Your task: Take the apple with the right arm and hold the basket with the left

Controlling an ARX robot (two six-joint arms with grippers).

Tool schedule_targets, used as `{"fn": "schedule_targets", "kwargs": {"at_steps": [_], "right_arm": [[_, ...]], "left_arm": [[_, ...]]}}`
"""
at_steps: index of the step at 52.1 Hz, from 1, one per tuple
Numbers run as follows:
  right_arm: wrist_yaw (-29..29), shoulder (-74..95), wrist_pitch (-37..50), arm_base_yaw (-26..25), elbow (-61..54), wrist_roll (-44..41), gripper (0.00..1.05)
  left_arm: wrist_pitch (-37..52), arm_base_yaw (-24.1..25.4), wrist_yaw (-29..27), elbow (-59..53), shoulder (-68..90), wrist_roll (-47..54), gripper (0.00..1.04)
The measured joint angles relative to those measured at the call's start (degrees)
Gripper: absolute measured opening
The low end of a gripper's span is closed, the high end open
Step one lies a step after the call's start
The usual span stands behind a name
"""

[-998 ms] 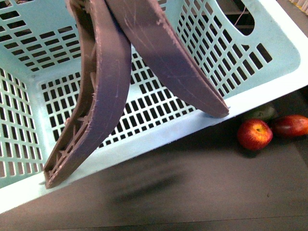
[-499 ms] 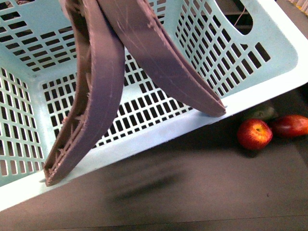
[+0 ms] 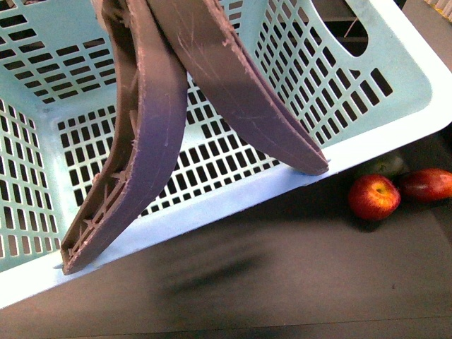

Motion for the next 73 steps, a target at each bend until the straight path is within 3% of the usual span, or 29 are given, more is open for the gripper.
{"fn": "schedule_targets", "kwargs": {"at_steps": [9,18,42,73], "right_arm": [[-0.98,21.51,14.40,-1.05,4.37,-3.48,0.96],[-1.11,42.25,20.85,0.09,12.44,-3.87,0.96],[2.08,70.16,19.21,7.76,34.49,-2.54,0.96],[-0.87,81.00,15.12,8.35,47.28,-3.61,0.96]], "left_arm": [[0.00,0.00,0.00,0.00,0.00,0.00,0.19],[0.00,0.00,-0.02,0.00,0.00,0.02,0.19],[0.00,0.00,0.00,0.00,0.00,0.00,0.19],[0.00,0.00,0.00,0.00,0.00,0.00,0.18]]}}
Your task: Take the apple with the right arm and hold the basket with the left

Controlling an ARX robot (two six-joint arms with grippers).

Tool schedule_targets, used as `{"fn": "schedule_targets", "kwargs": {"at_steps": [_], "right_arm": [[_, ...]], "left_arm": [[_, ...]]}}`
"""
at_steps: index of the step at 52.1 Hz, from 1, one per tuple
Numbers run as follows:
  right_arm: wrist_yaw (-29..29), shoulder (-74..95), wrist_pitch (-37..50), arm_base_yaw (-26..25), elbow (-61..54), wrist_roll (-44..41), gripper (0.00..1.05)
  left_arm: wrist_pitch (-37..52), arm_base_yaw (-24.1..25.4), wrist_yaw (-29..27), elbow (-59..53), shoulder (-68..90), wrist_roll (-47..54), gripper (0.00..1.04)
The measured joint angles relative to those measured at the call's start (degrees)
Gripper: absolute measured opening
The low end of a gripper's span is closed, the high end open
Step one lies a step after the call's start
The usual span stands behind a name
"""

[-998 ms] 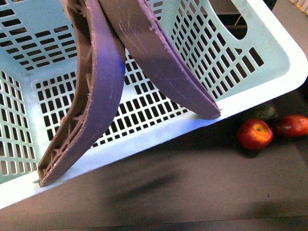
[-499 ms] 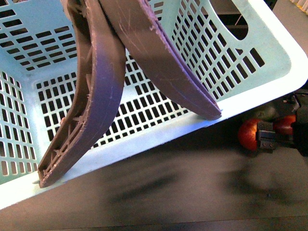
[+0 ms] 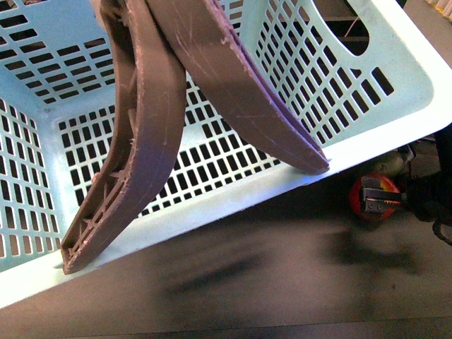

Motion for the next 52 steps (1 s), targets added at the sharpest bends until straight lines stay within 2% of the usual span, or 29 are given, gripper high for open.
{"fn": "schedule_targets", "kwargs": {"at_steps": [23,45,52], "right_arm": [[-1.11,4.52,-2.91,0.37,7.80,-0.02,0.96],[-1.44,6.58,-3.43,0.48,10.58,-0.02,0.96],[-1.57,6.97,-2.82,0.55,10.56,0.02,0.84]], "left_arm": [[0.00,0.00,0.00,0.00,0.00,0.02,0.18],[0.00,0.00,0.00,0.00,0.00,0.00,0.18],[0.00,0.00,-0.02,0.00,0.00,0.00,0.18]]}}
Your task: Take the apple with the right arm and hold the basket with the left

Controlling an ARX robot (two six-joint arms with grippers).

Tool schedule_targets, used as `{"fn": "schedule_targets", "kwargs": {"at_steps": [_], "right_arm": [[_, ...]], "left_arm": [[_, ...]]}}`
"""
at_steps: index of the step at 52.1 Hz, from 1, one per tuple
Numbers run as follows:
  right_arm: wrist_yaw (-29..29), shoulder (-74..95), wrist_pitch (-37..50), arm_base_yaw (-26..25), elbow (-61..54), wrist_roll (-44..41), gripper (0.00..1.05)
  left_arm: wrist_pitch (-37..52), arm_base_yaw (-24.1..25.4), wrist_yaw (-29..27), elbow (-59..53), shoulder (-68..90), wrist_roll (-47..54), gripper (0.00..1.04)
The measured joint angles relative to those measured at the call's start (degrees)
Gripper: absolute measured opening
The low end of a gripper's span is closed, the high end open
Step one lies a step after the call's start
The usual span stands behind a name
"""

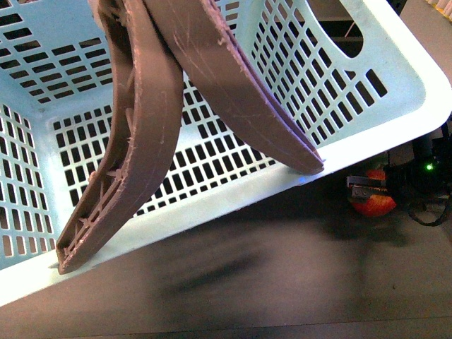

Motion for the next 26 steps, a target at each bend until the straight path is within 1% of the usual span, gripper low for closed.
{"fn": "schedule_targets", "kwargs": {"at_steps": [1,4,16,26], "right_arm": [[-0.02,0.00,0.15,0.02,-0.11,0.00,0.82],[-0.09,0.00,0.59,0.02,-0.42,0.00,0.79],[-0.52,-1.97,4.83,0.02,-5.64,-0.24,0.79],[-2.29,-8.94,9.92,-0.48,-15.10,-2.03,0.79]], "left_arm": [[0.00,0.00,0.00,0.00,0.00,0.02,0.18],[0.00,0.00,0.00,0.00,0.00,0.02,0.18],[0.00,0.00,0.02,0.00,0.00,0.00,0.18],[0.00,0.00,0.02,0.00,0.00,0.00,0.18]]}}
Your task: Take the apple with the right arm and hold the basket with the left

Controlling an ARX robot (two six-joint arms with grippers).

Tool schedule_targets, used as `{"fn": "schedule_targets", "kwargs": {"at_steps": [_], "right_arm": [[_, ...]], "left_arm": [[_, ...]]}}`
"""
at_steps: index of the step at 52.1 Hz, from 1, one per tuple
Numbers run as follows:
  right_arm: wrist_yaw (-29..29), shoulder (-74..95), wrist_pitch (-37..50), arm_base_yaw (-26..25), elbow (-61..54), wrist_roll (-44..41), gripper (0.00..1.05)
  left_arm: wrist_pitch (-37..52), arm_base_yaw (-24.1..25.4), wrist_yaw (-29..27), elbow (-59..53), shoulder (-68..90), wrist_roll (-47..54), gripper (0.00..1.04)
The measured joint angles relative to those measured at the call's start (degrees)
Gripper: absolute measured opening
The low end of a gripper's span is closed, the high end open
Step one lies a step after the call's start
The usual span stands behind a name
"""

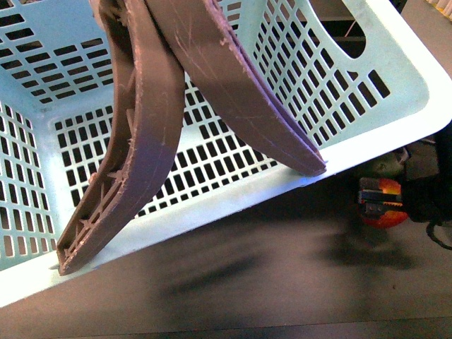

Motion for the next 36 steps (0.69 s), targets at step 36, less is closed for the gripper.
{"fn": "schedule_targets", "kwargs": {"at_steps": [36], "right_arm": [[-8.76,-57.79,-6.56,-2.49,-19.56,-1.66,0.79]], "left_arm": [[0.00,0.00,0.09,0.00,0.00,0.00,0.18]]}}
